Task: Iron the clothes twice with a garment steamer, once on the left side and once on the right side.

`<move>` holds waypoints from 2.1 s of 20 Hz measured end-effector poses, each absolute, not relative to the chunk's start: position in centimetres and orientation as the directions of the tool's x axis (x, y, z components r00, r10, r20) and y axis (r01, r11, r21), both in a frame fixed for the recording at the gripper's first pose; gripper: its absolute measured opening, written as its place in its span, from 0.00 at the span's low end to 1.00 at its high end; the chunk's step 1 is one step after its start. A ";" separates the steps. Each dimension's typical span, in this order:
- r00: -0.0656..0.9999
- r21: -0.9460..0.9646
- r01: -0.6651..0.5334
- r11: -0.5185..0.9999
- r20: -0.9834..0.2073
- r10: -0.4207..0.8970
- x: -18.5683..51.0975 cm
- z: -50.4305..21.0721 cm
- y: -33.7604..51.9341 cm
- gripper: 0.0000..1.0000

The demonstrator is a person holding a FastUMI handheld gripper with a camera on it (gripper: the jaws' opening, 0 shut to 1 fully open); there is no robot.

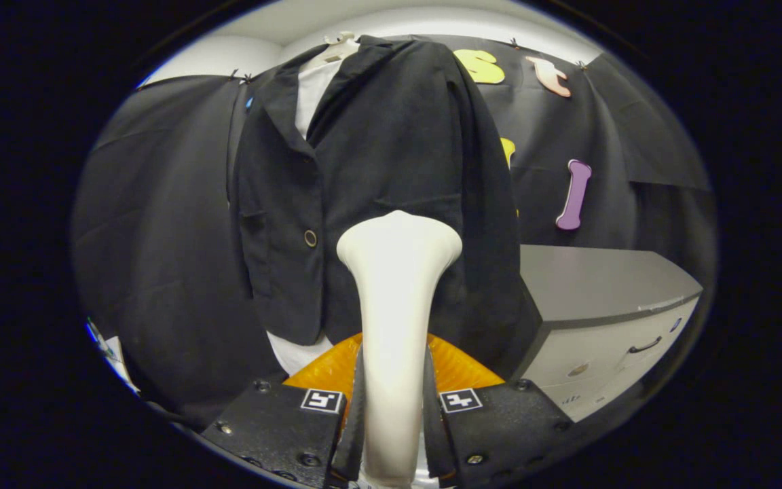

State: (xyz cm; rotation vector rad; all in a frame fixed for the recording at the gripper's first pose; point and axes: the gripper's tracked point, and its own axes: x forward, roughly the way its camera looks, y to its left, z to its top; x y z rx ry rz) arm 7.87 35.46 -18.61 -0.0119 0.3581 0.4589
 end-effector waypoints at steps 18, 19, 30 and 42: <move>0.766 -0.049 -0.405 0.913 -0.563 0.310 5.5 -31.5 33.3 0.39; 0.772 -0.046 -0.394 0.918 -0.558 0.303 5.3 -31.3 33.1 0.39; 0.895 0.066 -0.444 0.894 -0.021 0.446 5.6 -5.8 39.3 0.39; 0.741 -0.024 -0.578 0.816 0.404 0.536 5.6 13.9 52.0 0.39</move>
